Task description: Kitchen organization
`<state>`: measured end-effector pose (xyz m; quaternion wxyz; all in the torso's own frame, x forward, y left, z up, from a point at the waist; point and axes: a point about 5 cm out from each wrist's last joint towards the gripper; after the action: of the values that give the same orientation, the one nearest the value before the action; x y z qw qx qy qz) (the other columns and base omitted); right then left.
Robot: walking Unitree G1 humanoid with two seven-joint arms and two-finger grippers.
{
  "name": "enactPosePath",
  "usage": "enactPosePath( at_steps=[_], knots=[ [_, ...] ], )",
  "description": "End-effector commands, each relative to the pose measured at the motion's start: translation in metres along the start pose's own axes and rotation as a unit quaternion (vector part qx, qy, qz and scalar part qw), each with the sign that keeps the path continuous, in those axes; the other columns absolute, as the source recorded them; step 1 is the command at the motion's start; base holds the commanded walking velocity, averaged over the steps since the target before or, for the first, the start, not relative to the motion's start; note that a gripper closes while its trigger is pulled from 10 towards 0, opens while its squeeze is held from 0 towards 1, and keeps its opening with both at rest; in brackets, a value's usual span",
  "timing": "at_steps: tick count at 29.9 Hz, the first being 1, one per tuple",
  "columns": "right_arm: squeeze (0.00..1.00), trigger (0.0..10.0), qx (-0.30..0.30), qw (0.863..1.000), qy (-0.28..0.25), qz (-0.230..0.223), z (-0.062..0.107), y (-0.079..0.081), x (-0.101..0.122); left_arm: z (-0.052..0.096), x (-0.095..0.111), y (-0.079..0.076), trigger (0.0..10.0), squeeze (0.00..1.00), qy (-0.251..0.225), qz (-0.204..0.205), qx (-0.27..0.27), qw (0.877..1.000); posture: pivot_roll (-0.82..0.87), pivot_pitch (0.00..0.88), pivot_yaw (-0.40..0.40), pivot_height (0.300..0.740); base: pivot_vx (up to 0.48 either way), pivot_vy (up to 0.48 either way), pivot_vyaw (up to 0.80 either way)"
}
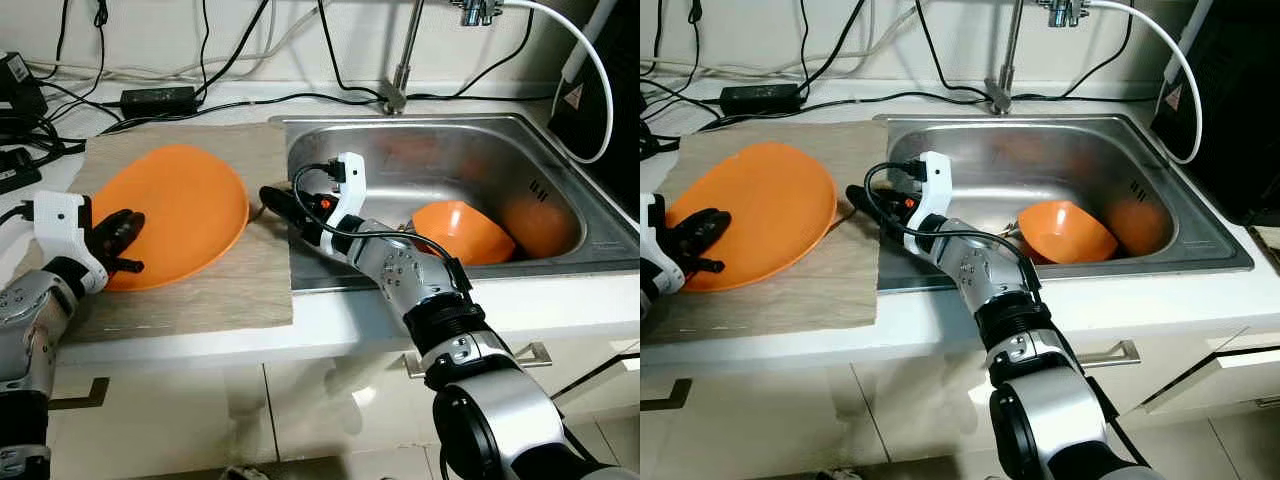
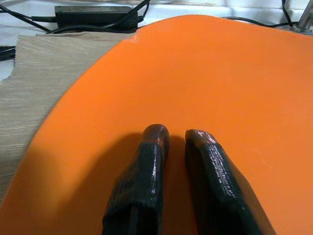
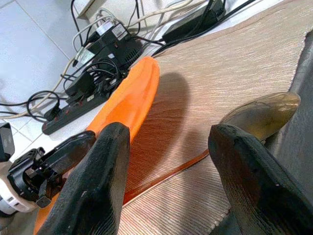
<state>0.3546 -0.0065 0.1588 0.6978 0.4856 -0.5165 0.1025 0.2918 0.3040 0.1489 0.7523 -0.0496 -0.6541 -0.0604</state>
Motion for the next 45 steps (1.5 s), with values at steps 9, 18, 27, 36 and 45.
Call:
enactPosePath(
  at_steps=[9,18,27,36,45],
  knots=[
    [0.00,10.0,0.055,0.998,0.003,-0.010,-0.026,0.037,-0.007,0.005,-0.034,0.000,10.0,0.00,0.063,0.026,0.005,0.998,0.06,0.005,-0.043,0.740,0.000,0.000,0.00],
    [0.00,10.0,0.072,0.997,0.013,0.001,-0.038,0.051,-0.012,0.004,-0.032,-0.003,10.0,0.00,0.056,0.028,-0.001,0.998,0.08,0.003,-0.056,0.740,0.000,0.000,0.00],
    [0.00,10.0,0.085,0.996,0.020,0.019,-0.044,0.059,-0.014,0.004,-0.032,-0.005,10.0,0.00,0.054,0.030,-0.002,0.998,0.08,0.002,-0.062,0.740,0.000,0.000,0.00],
    [0.00,10.0,0.090,0.995,0.026,0.026,-0.050,0.067,-0.018,0.002,-0.032,-0.008,10.0,0.00,0.052,0.032,-0.008,0.998,0.08,0.004,-0.063,0.740,0.000,0.000,0.00],
    [0.00,10.0,0.095,0.994,0.037,0.033,-0.057,0.076,-0.025,0.002,-0.030,-0.012,10.0,0.00,0.047,0.033,-0.012,0.998,0.09,0.006,-0.069,0.740,0.000,0.000,0.00]
  ],
)
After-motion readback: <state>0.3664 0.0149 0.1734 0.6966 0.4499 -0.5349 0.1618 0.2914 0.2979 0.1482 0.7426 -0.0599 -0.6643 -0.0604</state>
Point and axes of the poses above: a point about 5 cm out from each wrist's last joint towards the gripper, its own z axis pointing back from the gripper into the wrist, its own x axis along the axis of the wrist's last joint, y = z × x
